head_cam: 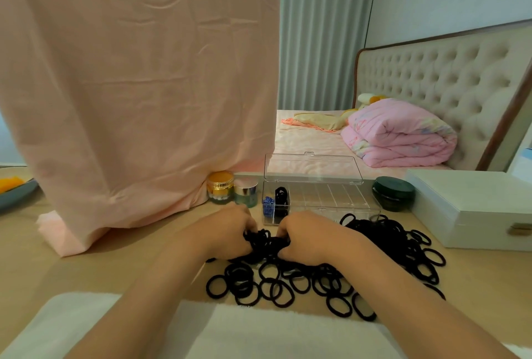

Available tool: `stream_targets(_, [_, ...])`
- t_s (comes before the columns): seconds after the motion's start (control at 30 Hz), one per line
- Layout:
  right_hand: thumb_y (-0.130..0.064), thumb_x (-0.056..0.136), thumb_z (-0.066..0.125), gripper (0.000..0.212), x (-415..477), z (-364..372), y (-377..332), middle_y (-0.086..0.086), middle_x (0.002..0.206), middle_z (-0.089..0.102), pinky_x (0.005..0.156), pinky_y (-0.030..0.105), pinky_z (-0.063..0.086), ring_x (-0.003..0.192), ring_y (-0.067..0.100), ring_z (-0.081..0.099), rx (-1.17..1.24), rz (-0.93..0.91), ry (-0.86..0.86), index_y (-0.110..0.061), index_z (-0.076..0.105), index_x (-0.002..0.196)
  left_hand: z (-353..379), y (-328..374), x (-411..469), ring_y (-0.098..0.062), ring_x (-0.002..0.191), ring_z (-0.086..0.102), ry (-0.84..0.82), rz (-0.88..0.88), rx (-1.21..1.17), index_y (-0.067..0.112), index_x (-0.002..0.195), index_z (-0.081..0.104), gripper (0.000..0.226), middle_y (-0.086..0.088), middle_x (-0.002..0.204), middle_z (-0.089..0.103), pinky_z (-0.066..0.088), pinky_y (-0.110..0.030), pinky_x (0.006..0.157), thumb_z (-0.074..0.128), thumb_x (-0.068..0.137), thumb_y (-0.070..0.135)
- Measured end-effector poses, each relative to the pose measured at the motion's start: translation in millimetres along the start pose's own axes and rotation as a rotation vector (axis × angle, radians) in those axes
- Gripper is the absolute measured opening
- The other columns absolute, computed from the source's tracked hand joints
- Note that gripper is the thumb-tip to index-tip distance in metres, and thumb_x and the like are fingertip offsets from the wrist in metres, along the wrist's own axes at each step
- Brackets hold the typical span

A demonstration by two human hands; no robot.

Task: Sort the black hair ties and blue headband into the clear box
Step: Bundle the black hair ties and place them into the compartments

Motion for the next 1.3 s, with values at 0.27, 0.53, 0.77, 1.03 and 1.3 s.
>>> stream_targets(0.27, [-0.032, 0.086, 0.068, 0.020, -6, -20, 6, 0.006, 0.081, 0.070, 0.077, 0.036, 0.049, 0.078, 0.021, 0.065, 0.040, 0.006, 0.082, -0.013, 0.071, 0.085, -15, -6, -8, -0.012, 0.077, 0.064, 0.076, -0.073, -0.400, 0.027, 0.082, 0.067, 0.012, 0.005, 0.081, 0.069, 0.050, -0.028, 0.070, 0.065, 0.090, 0.035])
stream_targets(0.53, [-0.012, 0.088, 0.073, 0.008, -27, -49, 7, -0.002, 0.075, 0.071, 0.062, 0.019, 0.053, 0.064, 0.005, 0.065, 0.799, -0.009, 0.043, -0.007, 0.072, 0.095, -14, -8, -6, -0.016, 0.079, 0.070, 0.113, -0.158, -0.597, 0.022, 0.085, 0.073, 0.026, 0.000, 0.083, 0.076, 0.056, -0.034, 0.076, 0.065, 0.090, 0.047])
stream_targets(0.77, [-0.004, 0.088, 0.073, 0.014, -13, -27, 7, 0.020, 0.094, 0.076, 0.060, 0.028, 0.058, 0.073, 0.020, 0.071, 1.093, 0.091, 0.116, 0.001, 0.072, 0.101, -4, 7, -8, -0.019, 0.086, 0.069, -0.114, -0.138, -1.194, 0.003, 0.113, 0.071, 0.023, -0.015, 0.107, 0.073, 0.057, -0.025, 0.073, 0.058, 0.100, 0.017])
stream_targets(1.03, [-0.013, 0.081, 0.082, 0.021, -10, -19, 12, 0.013, 0.087, 0.076, 0.065, 0.035, 0.061, 0.062, 0.026, 0.067, 0.961, 0.178, 0.170, -0.009, 0.075, 0.102, 4, 6, -10, -0.025, 0.097, 0.070, -0.232, -0.119, -1.408, 0.003, 0.122, 0.066, 0.038, -0.018, 0.113, 0.071, 0.057, -0.031, 0.080, 0.055, 0.100, 0.032])
stream_targets(1.3, [-0.011, 0.095, 0.069, 0.018, -12, -21, 23, 0.011, 0.099, 0.078, 0.076, 0.031, 0.064, 0.094, 0.025, 0.076, 0.993, 0.135, 0.026, -0.010, 0.075, 0.111, 10, -5, -4, -0.014, 0.088, 0.073, -0.133, -0.221, -1.155, 0.008, 0.114, 0.071, 0.022, -0.010, 0.105, 0.077, 0.057, -0.023, 0.074, 0.065, 0.095, 0.016])
Point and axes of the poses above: each hand's wrist, its own x-axis towards the middle knuckle, its own z-axis out of the palm, y = z × x, the point moved 5 cm from there along x, towards the middle knuckle
